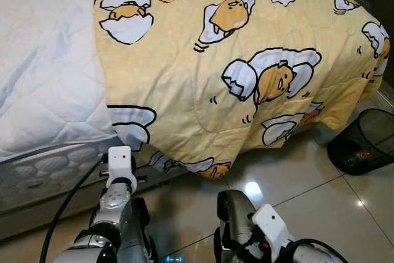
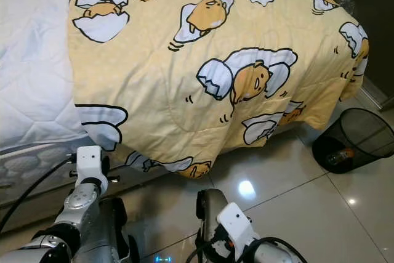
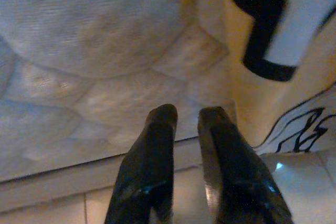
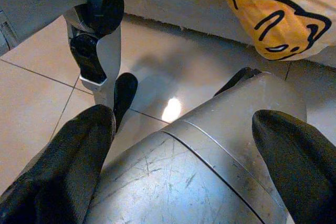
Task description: Clean up the room
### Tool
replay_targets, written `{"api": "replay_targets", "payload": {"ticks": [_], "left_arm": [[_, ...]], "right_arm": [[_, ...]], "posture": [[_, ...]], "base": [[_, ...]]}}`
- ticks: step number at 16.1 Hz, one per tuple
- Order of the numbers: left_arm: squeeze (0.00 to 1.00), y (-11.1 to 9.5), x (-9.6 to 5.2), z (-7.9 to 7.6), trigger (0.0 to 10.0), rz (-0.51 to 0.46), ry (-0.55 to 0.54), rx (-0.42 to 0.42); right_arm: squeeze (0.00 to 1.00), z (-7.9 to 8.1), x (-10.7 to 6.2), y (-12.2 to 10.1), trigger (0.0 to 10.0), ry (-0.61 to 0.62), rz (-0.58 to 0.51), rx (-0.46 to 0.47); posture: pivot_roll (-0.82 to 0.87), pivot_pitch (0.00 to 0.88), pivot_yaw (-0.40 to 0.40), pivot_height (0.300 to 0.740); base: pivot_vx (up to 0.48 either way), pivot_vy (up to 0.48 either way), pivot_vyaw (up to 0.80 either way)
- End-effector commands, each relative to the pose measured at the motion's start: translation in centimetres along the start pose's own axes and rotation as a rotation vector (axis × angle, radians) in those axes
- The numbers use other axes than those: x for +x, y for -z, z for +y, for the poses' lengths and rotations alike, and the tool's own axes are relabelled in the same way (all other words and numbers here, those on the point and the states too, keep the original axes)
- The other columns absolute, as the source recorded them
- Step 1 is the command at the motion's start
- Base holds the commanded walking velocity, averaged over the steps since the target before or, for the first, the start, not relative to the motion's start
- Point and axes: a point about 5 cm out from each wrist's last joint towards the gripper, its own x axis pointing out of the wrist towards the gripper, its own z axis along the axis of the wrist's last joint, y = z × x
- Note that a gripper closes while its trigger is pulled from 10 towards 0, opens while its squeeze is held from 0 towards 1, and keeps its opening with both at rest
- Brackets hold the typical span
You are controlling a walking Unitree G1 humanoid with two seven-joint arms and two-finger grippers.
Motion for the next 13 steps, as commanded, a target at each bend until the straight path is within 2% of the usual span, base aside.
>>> {"api": "replay_targets", "payload": {"ticks": [1, 3, 4, 5, 7, 9, 13], "left_arm": [[1.0, 0.3, -0.1, -0.6, 10.0, 0.019, 0.034, 0.023], [1.0, 1.2, -0.4, -0.4, 10.0, 0.05, 0.034, 0.067], [1.0, 2.3, -0.9, 0.2, 10.0, 0.084, 0.018, 0.044], [1.0, 2.5, -1.1, 0.1, 10.0, 0.079, 0.022, 0.025], [1.0, 2.4, -1.2, -0.2, 10.0, 0.053, 0.05, -0.005], [1.0, 2.3, -1.2, -0.3, 10.0, 0.045, 0.061, 0.001], [1.0, 1.1, -0.6, -0.6, 10.0, 0.022, 0.059, -0.022]], "right_arm": [[0.0, -0.3, -0.5, 0.7, 10.0, 0.011, 0.02, 0.006], [0.0, -0.3, -0.5, 0.9, 10.0, 0.016, 0.021, 0.009], [0.0, -0.2, -0.4, 1.1, 10.0, 0.017, 0.025, 0.012], [0.0, -0.2, -0.4, 1.4, 10.0, 0.016, 0.029, 0.013], [0.0, -0.4, -0.3, 1.9, 10.0, 0.014, 0.036, 0.017], [0.0, -0.6, -0.2, 2.1, 10.0, 0.01, 0.041, 0.015], [0.0, -0.1, 0.2, 1.9, 10.0, 0.004, 0.027, 0.009]], "posture": [[-0.27, 0.153, -0.084, 0.596], [-0.28, 0.154, -0.082, 0.596], [-0.28, 0.154, -0.082, 0.596], [-0.27, 0.162, -0.083, 0.596], [-0.26, 0.163, -0.086, 0.596], [-0.26, 0.165, -0.089, 0.596], [-0.26, 0.165, -0.093, 0.596]], "base": [[0.0, 0.0, 0.0], [0.0, 0.0, 0.0], [0.0, 0.0, 0.0], [0.0, 0.0, 0.0], [0.0, 0.0, 0.0], [0.0, 0.0, 0.0], [0.0, 0.0, 0.0]]}}
